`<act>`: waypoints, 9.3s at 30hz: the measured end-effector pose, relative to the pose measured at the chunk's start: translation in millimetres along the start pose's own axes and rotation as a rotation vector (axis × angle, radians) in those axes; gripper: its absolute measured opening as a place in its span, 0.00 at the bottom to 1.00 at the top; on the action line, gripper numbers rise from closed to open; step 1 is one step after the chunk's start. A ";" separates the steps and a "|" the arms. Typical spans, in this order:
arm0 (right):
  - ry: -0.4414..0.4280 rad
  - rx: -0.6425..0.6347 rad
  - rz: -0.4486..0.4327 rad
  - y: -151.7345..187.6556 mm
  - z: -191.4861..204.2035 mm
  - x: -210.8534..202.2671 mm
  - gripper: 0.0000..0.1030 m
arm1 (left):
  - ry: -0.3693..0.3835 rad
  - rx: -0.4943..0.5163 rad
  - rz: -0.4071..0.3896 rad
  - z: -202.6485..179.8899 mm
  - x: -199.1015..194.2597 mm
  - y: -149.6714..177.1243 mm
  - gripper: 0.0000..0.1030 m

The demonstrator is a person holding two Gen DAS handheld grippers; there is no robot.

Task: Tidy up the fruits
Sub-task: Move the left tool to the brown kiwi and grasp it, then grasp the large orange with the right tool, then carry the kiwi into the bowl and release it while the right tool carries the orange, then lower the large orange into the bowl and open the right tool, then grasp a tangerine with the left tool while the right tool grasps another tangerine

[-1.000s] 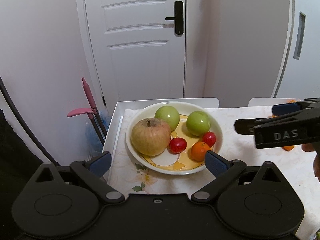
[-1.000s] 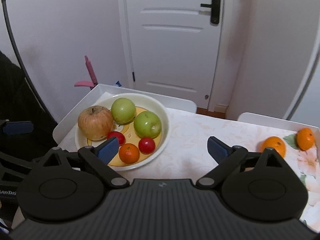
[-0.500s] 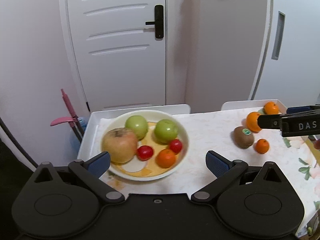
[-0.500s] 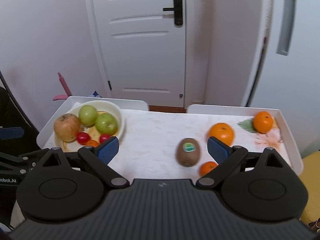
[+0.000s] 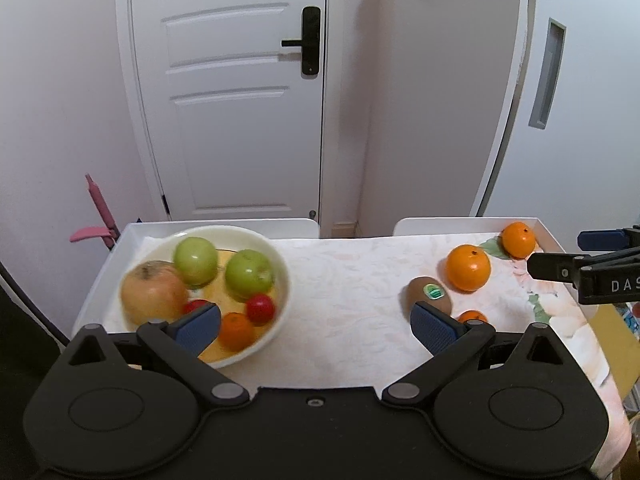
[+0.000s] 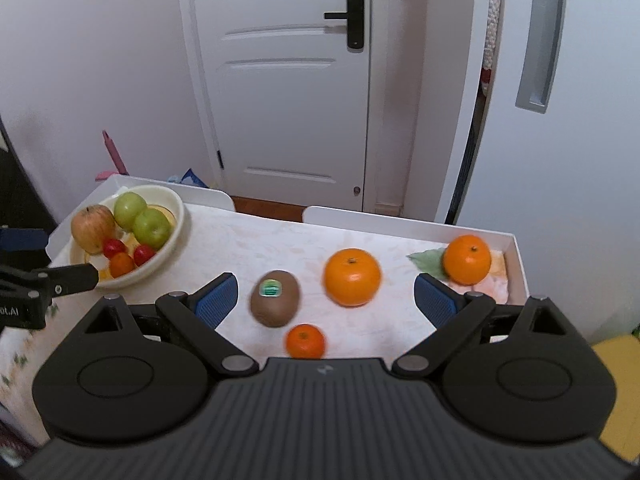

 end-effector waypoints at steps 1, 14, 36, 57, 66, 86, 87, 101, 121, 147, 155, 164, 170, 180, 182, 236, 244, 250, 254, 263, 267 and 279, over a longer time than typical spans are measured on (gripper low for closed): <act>-0.009 -0.014 0.001 1.9 -5.2 3.9 1.00 | -0.002 -0.006 0.004 -4.5 3.9 0.6 0.99; -0.153 -0.188 0.027 28.2 -40.6 71.0 1.00 | 0.017 0.005 0.113 -66.0 83.4 11.9 0.94; -0.271 -0.302 0.097 49.6 -39.0 128.3 0.91 | 0.049 0.026 0.315 -109.7 167.6 31.8 0.56; -0.315 -0.312 0.089 37.6 -20.3 144.8 0.79 | 0.025 0.039 0.312 -98.0 164.1 33.0 0.50; -0.305 -0.300 0.083 29.8 -13.6 152.6 0.79 | 0.020 0.033 0.302 -91.9 157.3 34.0 0.50; -0.267 -0.294 0.025 -7.2 14.1 109.8 0.74 | -0.005 -0.052 0.185 -57.2 100.9 13.7 0.49; -0.269 -0.290 0.020 -10.6 17.8 105.9 0.74 | -0.006 -0.055 0.177 -54.0 96.1 12.0 0.49; -0.270 -0.232 -0.051 -62.0 88.7 57.0 0.74 | -0.021 -0.066 0.064 4.8 29.0 -18.9 0.49; -0.196 -0.114 -0.005 -75.6 185.5 77.0 0.74 | 0.018 0.118 0.060 104.5 50.8 -11.9 0.49; -0.163 -0.078 0.046 -90.5 189.9 118.0 0.74 | 0.065 0.255 0.007 107.3 71.5 -6.1 0.81; -0.203 -0.102 0.034 -111.6 196.4 140.3 0.74 | 0.074 0.121 0.023 126.3 65.3 -25.9 0.90; -0.233 -0.135 0.037 -128.9 205.1 188.1 0.74 | 0.056 0.076 0.029 135.8 63.3 -32.5 0.91; -0.253 -0.129 0.043 -129.0 211.0 212.6 0.74 | 0.052 0.062 0.045 141.9 66.7 -31.4 0.91; -0.254 -0.102 -0.020 -129.2 208.4 204.3 1.00 | 0.047 0.037 0.066 147.2 72.0 -32.3 0.92; -0.249 -0.098 -0.008 -129.4 206.3 203.5 1.00 | 0.043 0.039 0.068 147.3 71.6 -31.9 0.92; -0.015 0.020 0.013 32.4 -66.4 -6.8 1.00 | 0.067 0.067 0.074 -109.5 31.9 26.0 0.96; -0.014 0.007 0.066 51.0 -99.9 38.5 1.00 | 0.047 0.083 0.124 -137.7 78.8 46.3 0.95; -0.025 -0.011 0.084 56.6 -113.4 72.9 1.00 | 0.025 0.092 0.162 -146.9 110.9 61.9 0.83; -0.022 -0.040 0.089 57.5 -117.3 91.7 1.00 | 0.022 0.094 0.185 -149.4 124.1 71.3 0.74; -0.008 -0.087 0.099 54.8 -121.9 124.6 0.99 | 0.011 0.087 0.188 -150.3 138.4 74.7 0.61; -0.005 -0.087 0.101 54.9 -124.3 132.6 0.96 | 0.018 0.100 0.177 -151.9 138.6 73.4 0.46; 0.025 -0.094 0.115 52.0 -131.9 152.9 0.83 | 0.013 0.121 0.163 -152.3 137.2 76.1 0.42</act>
Point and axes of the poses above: each gripper's, at about its wrist camera, not at the fingertips, and x roughly the way its jaws point, z to its left, y to its underside, the point moved 9 cm from there along x, roughly the way its jaws point, and after that the axes turned 10 degrees about -x, right-handed, at the moved point
